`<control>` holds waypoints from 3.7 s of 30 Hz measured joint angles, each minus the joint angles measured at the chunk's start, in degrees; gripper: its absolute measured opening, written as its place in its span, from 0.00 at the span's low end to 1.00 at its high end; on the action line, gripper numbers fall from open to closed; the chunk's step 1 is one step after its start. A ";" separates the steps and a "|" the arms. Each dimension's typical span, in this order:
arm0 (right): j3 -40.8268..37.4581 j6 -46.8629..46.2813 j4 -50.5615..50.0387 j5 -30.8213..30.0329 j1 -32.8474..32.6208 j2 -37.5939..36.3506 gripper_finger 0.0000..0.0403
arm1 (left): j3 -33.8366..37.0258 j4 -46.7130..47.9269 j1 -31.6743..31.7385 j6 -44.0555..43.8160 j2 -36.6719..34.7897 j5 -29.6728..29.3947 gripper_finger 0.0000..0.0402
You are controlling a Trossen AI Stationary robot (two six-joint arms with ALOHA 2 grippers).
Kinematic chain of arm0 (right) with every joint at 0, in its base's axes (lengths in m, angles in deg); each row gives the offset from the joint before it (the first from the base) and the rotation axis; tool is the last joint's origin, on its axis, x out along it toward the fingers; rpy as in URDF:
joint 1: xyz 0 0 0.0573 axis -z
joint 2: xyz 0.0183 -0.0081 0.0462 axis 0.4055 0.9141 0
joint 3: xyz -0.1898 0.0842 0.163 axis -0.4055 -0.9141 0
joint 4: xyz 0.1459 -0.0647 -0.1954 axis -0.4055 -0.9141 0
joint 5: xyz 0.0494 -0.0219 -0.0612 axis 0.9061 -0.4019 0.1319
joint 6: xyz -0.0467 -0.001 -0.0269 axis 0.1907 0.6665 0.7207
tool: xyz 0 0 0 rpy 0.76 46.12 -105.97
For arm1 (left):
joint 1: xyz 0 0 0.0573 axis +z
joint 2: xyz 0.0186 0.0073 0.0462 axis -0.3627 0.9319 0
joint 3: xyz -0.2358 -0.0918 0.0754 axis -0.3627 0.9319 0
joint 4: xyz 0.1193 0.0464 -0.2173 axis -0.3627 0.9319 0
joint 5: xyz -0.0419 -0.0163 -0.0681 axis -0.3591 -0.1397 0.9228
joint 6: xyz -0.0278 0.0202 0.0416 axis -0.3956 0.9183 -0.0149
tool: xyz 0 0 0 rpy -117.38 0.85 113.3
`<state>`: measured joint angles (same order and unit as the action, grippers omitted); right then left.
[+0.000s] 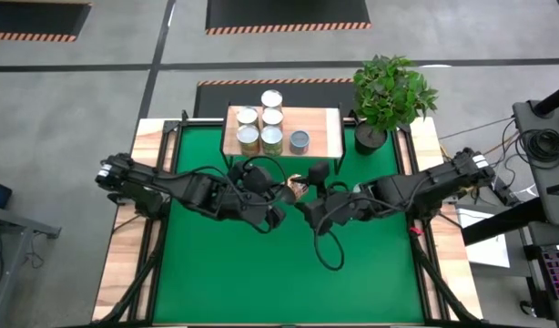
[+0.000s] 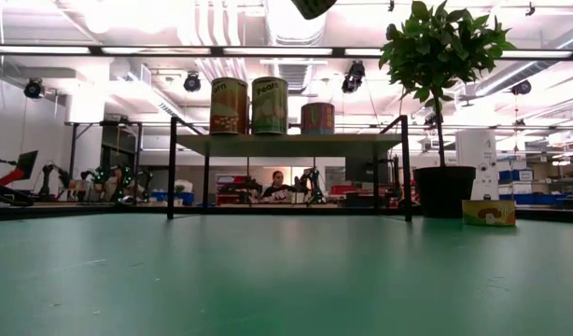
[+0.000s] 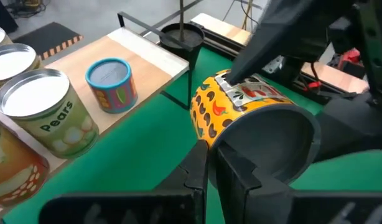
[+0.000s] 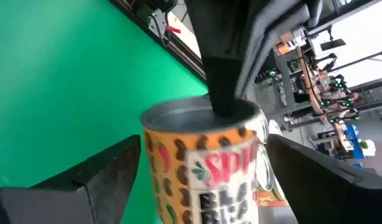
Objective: Pick and place cans onto a shelf
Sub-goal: Put the small canned beans on the shelf
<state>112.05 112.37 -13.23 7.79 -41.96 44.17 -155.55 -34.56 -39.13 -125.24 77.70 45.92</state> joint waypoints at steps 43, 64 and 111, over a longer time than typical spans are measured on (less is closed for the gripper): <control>-23.86 -18.95 14.03 5.51 10.87 -16.19 0.67 | 7.66 -18.92 -5.87 49.48 -4.44 -8.34 0.39; -46.84 -43.51 43.82 -11.16 21.86 -18.16 0.67 | 47.19 -91.11 -5.69 76.55 -18.60 -6.01 0.29; -43.59 -42.73 44.73 -11.54 20.28 -15.48 0.86 | 49.43 -89.24 -5.44 74.79 -21.21 -8.64 0.29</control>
<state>68.46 69.64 31.50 -3.75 -21.68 28.68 -106.12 -123.80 -44.57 -50.45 56.49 37.28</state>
